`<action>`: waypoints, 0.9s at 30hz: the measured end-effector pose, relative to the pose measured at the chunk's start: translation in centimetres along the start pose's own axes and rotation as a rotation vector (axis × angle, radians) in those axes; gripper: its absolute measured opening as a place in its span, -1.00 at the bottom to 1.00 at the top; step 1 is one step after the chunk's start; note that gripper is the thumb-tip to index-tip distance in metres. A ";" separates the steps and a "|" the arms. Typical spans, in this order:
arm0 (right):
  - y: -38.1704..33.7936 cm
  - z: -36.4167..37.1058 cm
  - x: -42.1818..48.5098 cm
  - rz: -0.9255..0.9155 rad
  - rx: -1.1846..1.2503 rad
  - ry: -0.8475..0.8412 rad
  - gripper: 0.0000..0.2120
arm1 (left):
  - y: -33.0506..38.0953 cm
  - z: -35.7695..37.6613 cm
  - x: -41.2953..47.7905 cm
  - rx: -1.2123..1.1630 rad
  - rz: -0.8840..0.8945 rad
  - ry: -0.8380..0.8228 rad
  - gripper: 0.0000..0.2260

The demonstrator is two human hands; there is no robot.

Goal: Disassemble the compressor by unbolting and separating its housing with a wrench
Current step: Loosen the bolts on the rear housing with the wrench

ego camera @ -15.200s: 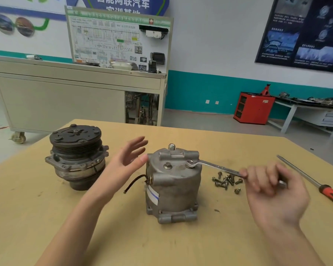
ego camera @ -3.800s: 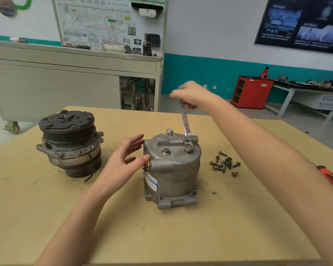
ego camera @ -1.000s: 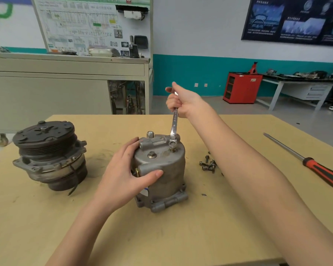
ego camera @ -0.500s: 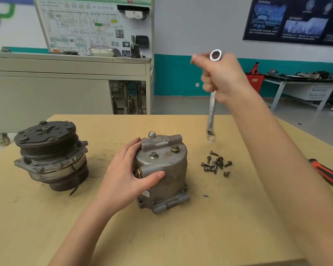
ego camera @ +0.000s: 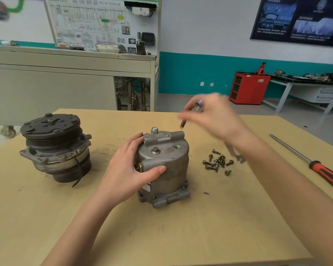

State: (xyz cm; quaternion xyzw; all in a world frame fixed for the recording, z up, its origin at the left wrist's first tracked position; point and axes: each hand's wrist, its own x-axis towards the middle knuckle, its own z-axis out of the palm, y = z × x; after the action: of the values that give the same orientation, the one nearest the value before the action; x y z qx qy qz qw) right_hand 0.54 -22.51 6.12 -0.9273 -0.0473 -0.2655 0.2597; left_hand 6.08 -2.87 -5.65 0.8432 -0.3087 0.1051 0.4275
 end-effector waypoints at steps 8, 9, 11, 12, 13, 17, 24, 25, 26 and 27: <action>12.2 -0.1 2.1 0.568 -0.233 -0.298 -0.70 | 0.1 -0.1 0.0 -0.002 0.000 0.011 -0.13; 13.7 1.0 1.4 0.615 -0.238 -0.353 -0.72 | 0.0 -0.1 0.0 -0.001 0.001 0.014 -0.13; 15.9 2.4 0.5 0.650 -0.264 -0.413 -0.69 | -0.1 0.0 0.0 0.005 0.006 0.018 -0.12; 16.6 2.9 0.3 0.647 -0.268 -0.424 -0.67 | -0.1 0.0 0.1 0.008 0.009 0.019 -0.12; 17.0 3.2 0.2 0.638 -0.262 -0.428 -0.65 | -0.1 0.1 0.1 0.010 0.011 0.020 -0.12; 17.5 4.4 0.3 0.614 -0.256 -0.425 -0.55 | -0.2 0.0 0.1 0.015 0.016 0.027 -0.11; 15.7 4.0 0.4 0.645 -0.261 -0.380 -0.65 | -0.2 0.2 0.1 0.014 0.014 0.025 -0.11; 14.5 3.1 0.7 0.644 -0.187 -0.289 -0.67 | -0.2 0.2 0.1 0.017 0.012 0.023 -0.11; 13.1 1.9 1.3 0.621 -0.082 -0.144 -0.68 | -0.3 0.2 0.1 0.017 0.012 0.022 -0.12; 11.4 0.5 2.1 0.578 0.080 0.045 -0.68 | -0.3 0.2 0.1 0.016 0.009 0.023 -0.12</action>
State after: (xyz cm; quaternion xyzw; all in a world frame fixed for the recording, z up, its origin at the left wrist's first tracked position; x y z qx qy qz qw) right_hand 5.13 -32.24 1.65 -0.8852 0.2139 -0.1989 0.3620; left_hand 6.31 -2.96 -5.89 0.8438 -0.3068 0.1194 0.4238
